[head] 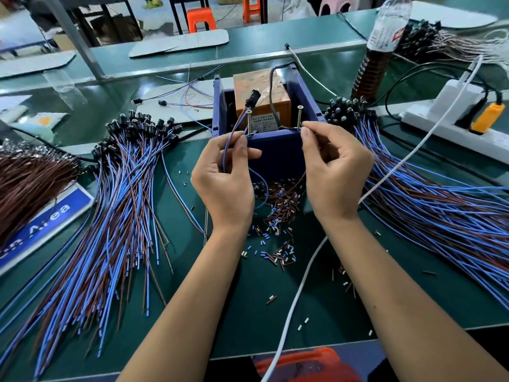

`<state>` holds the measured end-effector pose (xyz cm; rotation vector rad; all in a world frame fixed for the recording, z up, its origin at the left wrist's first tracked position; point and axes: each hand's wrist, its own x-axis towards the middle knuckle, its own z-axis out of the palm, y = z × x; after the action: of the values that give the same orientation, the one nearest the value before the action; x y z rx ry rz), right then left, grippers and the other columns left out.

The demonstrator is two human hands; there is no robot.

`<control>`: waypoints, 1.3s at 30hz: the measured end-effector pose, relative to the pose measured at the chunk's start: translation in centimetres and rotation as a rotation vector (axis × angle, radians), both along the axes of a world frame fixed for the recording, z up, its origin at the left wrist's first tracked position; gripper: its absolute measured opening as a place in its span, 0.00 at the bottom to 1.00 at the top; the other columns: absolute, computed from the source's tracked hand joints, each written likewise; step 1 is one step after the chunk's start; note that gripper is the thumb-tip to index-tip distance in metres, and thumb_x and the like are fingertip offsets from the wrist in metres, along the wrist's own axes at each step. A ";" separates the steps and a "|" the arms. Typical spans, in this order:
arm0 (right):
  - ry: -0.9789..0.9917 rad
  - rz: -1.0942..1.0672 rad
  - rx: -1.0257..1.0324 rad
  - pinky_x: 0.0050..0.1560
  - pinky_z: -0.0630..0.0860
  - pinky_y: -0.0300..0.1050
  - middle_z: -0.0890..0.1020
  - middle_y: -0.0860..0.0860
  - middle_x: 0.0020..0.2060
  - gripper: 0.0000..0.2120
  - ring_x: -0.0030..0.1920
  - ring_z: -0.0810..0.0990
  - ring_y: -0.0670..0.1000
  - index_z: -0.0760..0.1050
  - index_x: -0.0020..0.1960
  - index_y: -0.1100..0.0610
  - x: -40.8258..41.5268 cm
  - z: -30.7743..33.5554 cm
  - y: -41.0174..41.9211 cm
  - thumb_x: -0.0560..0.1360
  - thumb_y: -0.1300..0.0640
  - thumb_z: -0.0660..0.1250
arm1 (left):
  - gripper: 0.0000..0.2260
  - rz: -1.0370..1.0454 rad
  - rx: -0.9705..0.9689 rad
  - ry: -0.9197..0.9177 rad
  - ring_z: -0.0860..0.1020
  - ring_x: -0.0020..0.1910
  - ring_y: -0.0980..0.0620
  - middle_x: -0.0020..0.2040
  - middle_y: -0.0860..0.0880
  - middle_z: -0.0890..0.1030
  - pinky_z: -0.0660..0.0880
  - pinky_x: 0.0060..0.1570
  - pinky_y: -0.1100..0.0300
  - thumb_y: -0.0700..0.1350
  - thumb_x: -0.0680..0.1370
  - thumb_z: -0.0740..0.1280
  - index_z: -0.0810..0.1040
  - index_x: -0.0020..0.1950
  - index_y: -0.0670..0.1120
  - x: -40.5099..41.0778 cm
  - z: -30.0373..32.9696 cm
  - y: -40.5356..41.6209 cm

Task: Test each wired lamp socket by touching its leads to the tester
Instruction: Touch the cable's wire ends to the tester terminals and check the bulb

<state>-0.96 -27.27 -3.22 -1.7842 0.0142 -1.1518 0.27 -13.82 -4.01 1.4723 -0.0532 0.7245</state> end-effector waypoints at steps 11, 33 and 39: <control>0.024 0.015 0.001 0.49 0.83 0.44 0.87 0.49 0.46 0.07 0.47 0.85 0.44 0.87 0.54 0.60 -0.2 0.2 0.1 0.81 0.59 0.70 | 0.03 -0.001 0.039 -0.006 0.79 0.34 0.54 0.35 0.50 0.85 0.73 0.40 0.59 0.42 0.82 0.70 0.83 0.51 0.45 0.0 0.2 0.0; 0.053 0.068 0.095 0.41 0.82 0.48 0.86 0.47 0.40 0.07 0.40 0.84 0.48 0.86 0.53 0.58 -0.6 -0.2 -0.2 0.81 0.58 0.70 | 0.04 0.149 0.048 -0.196 0.83 0.35 0.50 0.36 0.50 0.84 0.77 0.42 0.57 0.39 0.83 0.67 0.78 0.50 0.46 -1.8 1.5 -0.1; 0.031 0.038 0.208 0.37 0.79 0.42 0.83 0.48 0.36 0.05 0.36 0.84 0.50 0.83 0.55 0.52 -3.0 0.5 -2.6 0.81 0.58 0.70 | 0.03 -0.102 0.028 -0.158 0.80 0.31 0.55 0.34 0.50 0.84 0.73 0.36 0.62 0.39 0.83 0.68 0.79 0.49 0.44 -3.8 3.6 -5.7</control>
<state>-4.00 -29.92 -2.67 -1.6112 0.1136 -1.0555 -3.54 -19.49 -0.38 1.4259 -0.2588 0.7579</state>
